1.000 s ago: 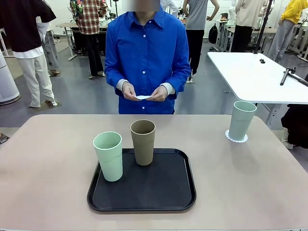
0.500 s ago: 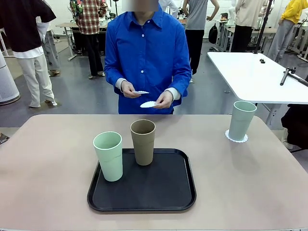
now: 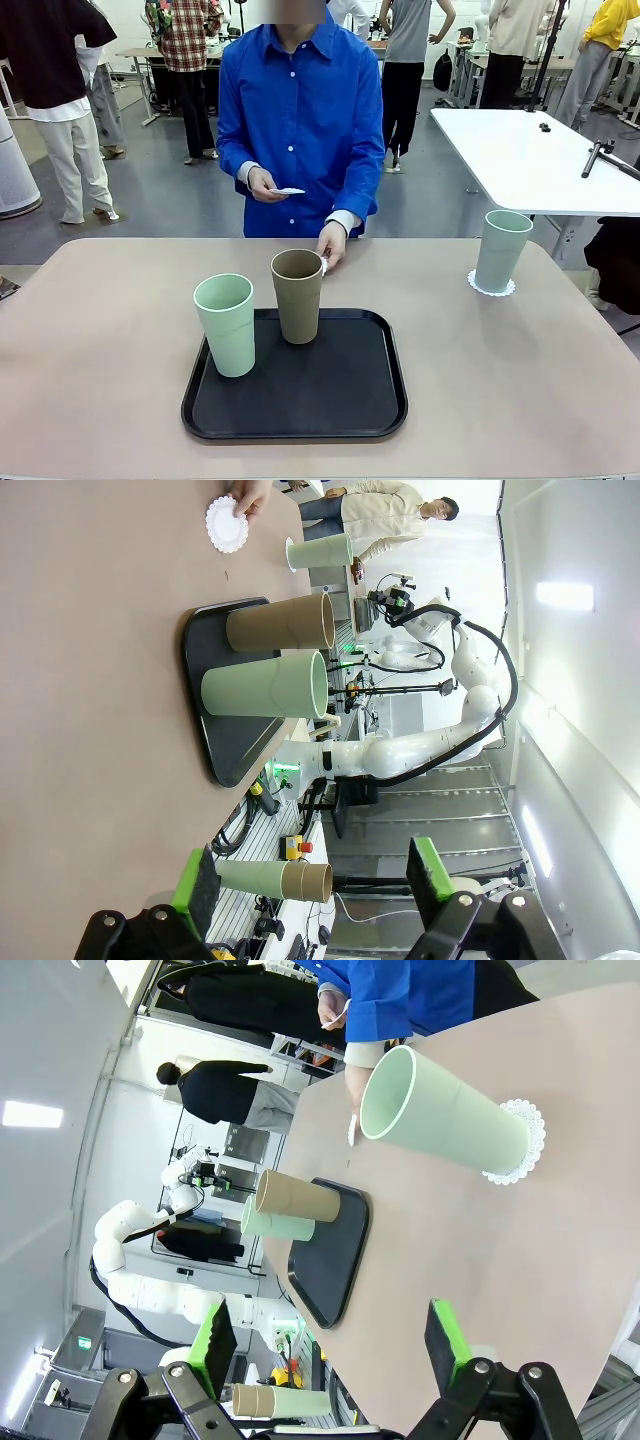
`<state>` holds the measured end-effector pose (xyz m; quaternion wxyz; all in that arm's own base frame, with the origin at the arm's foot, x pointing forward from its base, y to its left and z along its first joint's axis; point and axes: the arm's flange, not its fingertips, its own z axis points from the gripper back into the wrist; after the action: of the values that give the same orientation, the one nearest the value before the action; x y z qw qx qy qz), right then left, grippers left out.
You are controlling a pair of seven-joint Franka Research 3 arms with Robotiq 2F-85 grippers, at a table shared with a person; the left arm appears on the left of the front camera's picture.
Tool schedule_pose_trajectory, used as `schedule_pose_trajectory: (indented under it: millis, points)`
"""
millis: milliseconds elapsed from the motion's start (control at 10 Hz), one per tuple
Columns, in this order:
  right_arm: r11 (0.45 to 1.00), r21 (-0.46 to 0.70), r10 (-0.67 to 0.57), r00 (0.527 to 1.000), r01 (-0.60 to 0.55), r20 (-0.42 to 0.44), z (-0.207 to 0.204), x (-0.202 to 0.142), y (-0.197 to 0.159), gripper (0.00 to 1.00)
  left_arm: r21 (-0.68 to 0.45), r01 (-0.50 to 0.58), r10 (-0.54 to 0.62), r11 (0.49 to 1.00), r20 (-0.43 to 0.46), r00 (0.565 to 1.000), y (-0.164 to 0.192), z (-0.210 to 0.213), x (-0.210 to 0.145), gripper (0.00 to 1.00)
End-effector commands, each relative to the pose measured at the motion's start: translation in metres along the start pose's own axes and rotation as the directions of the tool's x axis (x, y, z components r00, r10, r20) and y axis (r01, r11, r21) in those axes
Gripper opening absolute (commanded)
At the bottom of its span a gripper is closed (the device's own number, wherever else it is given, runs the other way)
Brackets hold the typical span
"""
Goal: Place coasters on the table and set cups on them.
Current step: Take one Reusable plastic cup from the Flat Tray and place it on a coaster set by the human.
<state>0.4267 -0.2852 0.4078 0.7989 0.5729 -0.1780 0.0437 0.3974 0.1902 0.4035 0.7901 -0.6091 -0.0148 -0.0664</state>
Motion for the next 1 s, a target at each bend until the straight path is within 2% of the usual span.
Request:
schedule_pose_trajectory:
  millis: [0, 900]
  points:
    - [1.000, -0.001, 0.002, 1.000, -0.002, 0.001, 0.0005, -0.0001, 0.0001, 1.00, -0.006, 0.006, -0.006, 1.000, 0.006, 1.000, -0.0023, 0.0007, -0.0005, 1.00]
    - [1.000, -0.001, 0.002, 1.000, -0.002, 0.001, 0.0005, -0.0001, 0.0001, 1.00, -0.006, 0.006, -0.006, 1.000, 0.006, 1.000, -0.0023, 0.0007, -0.0005, 1.00]
